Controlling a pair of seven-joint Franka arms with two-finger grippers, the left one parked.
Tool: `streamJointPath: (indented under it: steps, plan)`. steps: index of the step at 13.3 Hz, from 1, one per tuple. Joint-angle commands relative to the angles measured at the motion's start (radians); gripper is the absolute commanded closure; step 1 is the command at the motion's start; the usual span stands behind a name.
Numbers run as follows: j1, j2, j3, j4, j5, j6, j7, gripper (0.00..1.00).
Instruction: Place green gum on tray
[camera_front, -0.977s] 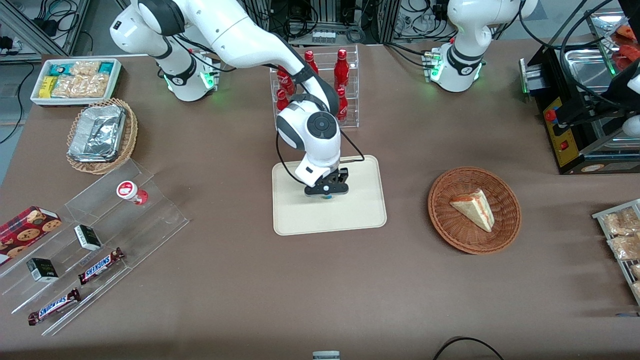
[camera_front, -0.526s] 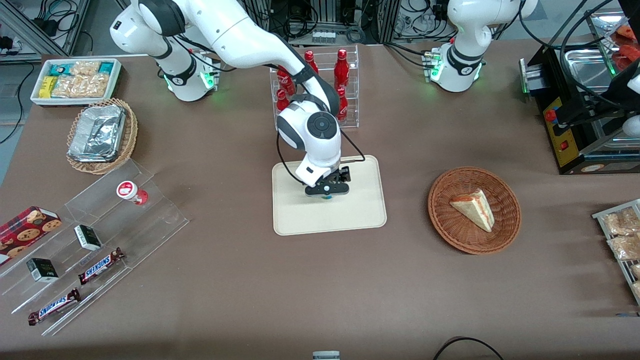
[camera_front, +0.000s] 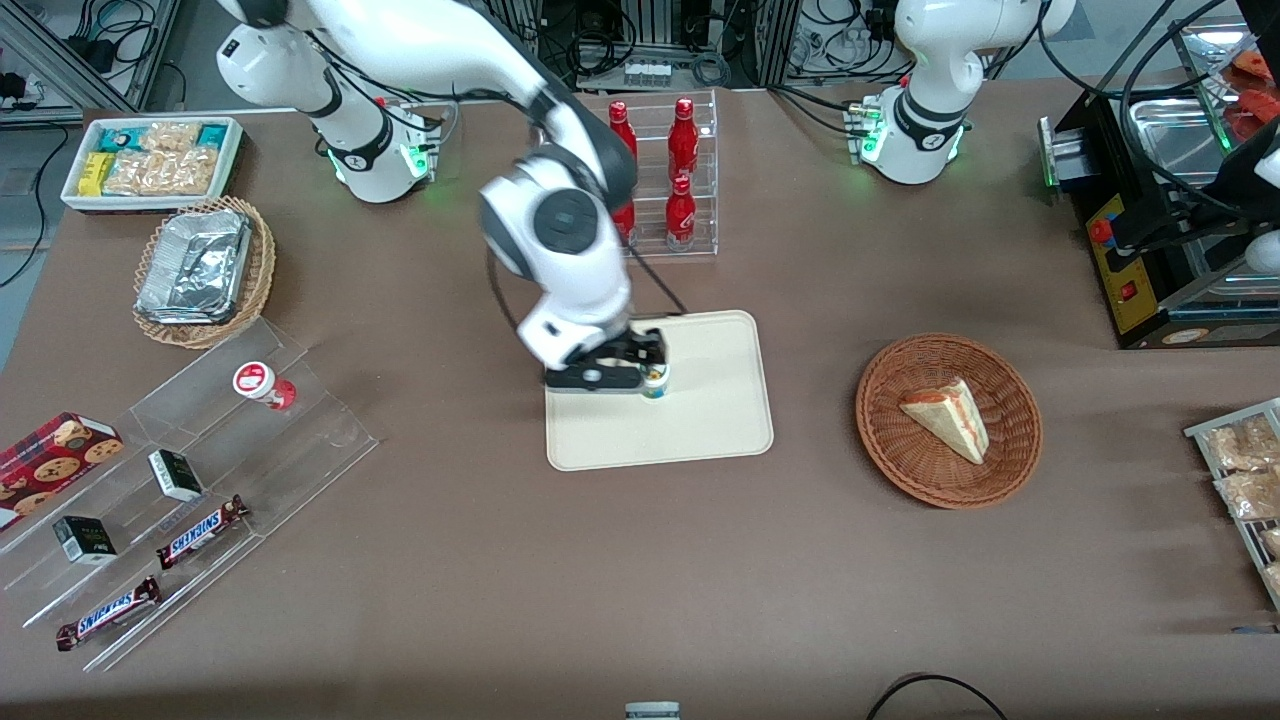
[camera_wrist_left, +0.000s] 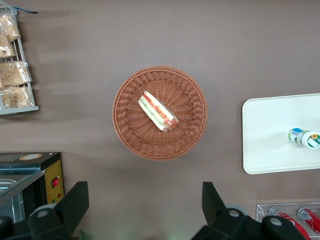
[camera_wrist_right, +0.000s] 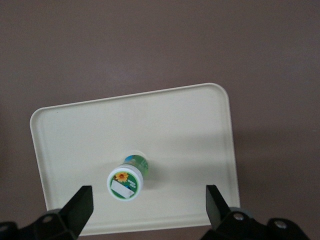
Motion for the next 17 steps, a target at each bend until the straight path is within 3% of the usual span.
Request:
streamJointPath:
  steps: [1,7,10,14,17]
  plan:
    - [-0.085,-0.198,0.008,-0.081,0.009,-0.169,-0.102,0.0]
    - [-0.387,-0.396,0.013,-0.078,-0.031,-0.456,-0.347,0.0]
    - [-0.493,-0.419,0.008,-0.078,-0.113,-0.498,-0.479,0.0]
    - [-0.691,-0.421,0.034,-0.067,-0.111,-0.521,-0.695,0.0]
    - [-0.742,-0.424,0.04,-0.06,-0.115,-0.527,-0.78,0.0]
